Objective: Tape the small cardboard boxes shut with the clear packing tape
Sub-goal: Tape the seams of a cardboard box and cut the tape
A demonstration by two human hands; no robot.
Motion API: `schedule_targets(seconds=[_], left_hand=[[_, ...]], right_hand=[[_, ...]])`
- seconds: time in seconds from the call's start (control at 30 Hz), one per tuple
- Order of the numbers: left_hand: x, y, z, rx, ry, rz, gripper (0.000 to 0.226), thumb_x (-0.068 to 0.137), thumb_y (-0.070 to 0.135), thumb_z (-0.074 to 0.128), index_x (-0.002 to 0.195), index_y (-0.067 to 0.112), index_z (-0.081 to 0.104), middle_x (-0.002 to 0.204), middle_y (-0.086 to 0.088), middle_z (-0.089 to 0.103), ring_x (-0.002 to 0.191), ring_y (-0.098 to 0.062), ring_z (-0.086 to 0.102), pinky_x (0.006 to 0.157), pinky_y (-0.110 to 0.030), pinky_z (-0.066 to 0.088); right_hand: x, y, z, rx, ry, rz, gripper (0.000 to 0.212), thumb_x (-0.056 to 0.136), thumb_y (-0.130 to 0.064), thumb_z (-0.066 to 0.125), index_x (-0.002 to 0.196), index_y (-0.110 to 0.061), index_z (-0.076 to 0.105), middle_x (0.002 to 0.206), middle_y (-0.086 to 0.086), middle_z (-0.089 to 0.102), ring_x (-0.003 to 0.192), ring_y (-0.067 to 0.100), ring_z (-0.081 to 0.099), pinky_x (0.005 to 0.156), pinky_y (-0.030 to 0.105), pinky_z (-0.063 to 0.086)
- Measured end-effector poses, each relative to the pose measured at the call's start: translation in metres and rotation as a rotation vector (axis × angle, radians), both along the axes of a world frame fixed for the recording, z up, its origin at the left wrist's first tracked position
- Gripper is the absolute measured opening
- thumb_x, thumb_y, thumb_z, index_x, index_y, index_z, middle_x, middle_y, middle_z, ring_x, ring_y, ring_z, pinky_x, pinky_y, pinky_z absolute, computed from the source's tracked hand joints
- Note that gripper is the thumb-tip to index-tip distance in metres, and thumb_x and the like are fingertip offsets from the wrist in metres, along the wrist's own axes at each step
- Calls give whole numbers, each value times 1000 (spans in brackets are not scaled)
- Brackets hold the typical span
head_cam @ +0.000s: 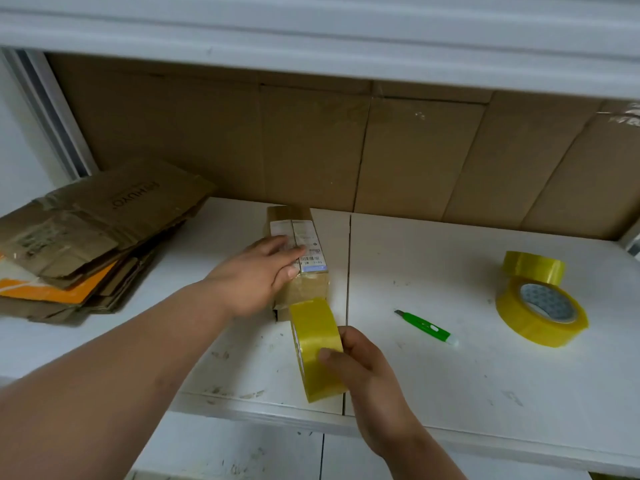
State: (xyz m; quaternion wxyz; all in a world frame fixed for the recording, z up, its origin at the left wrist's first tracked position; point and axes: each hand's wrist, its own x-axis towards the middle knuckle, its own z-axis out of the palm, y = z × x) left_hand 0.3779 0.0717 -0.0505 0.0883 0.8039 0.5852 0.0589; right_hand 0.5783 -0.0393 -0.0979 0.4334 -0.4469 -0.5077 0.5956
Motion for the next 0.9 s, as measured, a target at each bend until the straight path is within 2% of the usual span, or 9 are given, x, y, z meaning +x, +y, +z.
schedule_targets(seconds=[0.13, 0.3, 0.47, 0.53, 0.6, 0.67, 0.73, 0.8, 0.9], left_hand=[[3, 2, 2, -68, 54, 14, 65, 94, 67, 26, 154, 46, 11, 165, 9, 3, 152, -14, 2, 119, -34, 15], [13, 3, 4, -42, -7, 82, 62, 99, 60, 33, 155, 40, 18, 165, 8, 7, 152, -16, 6, 119, -34, 17], [15, 6, 1, -66, -42, 101, 61, 100, 58, 33, 155, 40, 17, 165, 8, 6, 152, -17, 4, 121, -37, 16], [14, 2, -2, -46, -127, 135, 63, 98, 58, 36, 155, 39, 18, 165, 4, 9, 151, -19, 6, 121, -37, 17], [13, -10, -6, 48, -245, 225, 65, 95, 58, 44, 154, 36, 27, 156, -4, 26, 143, -25, 23, 116, -39, 26], [15, -29, -8, 130, -460, 346, 55, 92, 52, 57, 141, 29, 48, 128, -3, 49, 115, -22, 49, 93, -36, 45], [20, -47, -11, 90, -670, 467, 34, 90, 47, 64, 114, 24, 58, 96, 1, 60, 85, -15, 58, 67, -30, 44], [26, -59, -16, -26, -821, 571, 31, 88, 49, 65, 97, 20, 59, 88, -1, 66, 83, -19, 62, 69, -33, 48], [31, -68, -18, -252, -1021, 595, 40, 85, 54, 66, 98, 16, 63, 95, -4, 71, 90, -23, 65, 79, -37, 51]], right_hand=[[0, 0, -3, -11, -12, 6, 28, 73, -33, 61, 95, -17, 69, 86, 1, 70, 78, 10, 63, 70, 25, 49], [-3, -5, -4, -19, 36, 3, 32, 75, -35, 62, 96, -12, 66, 81, 0, 66, 74, 11, 59, 66, 21, 48], [-3, -6, -10, -7, 62, -22, 45, 69, -54, 65, 96, -17, 66, 84, 0, 65, 79, 15, 59, 74, 33, 47], [-3, -6, -10, 3, 36, -9, 41, 75, -51, 63, 100, -19, 65, 86, -2, 66, 80, 12, 60, 74, 31, 49], [-1, -4, -10, 14, 26, 3, 35, 81, -46, 59, 103, -19, 65, 89, -2, 67, 82, 11, 61, 75, 30, 49], [0, -2, -8, 28, 18, 17, 31, 83, -43, 58, 102, -19, 65, 86, -5, 66, 81, 10, 61, 74, 28, 48], [1, 0, -6, 36, 8, 33, 30, 84, -42, 58, 102, -20, 65, 85, -7, 66, 80, 9, 61, 72, 26, 48], [2, 0, -4, 34, -5, 46, 32, 83, -43, 58, 104, -20, 66, 88, -7, 68, 81, 8, 62, 71, 23, 49], [6, 1, -1, 23, -36, 67, 33, 82, -43, 61, 105, -21, 68, 93, -5, 72, 84, 7, 65, 73, 22, 50]])
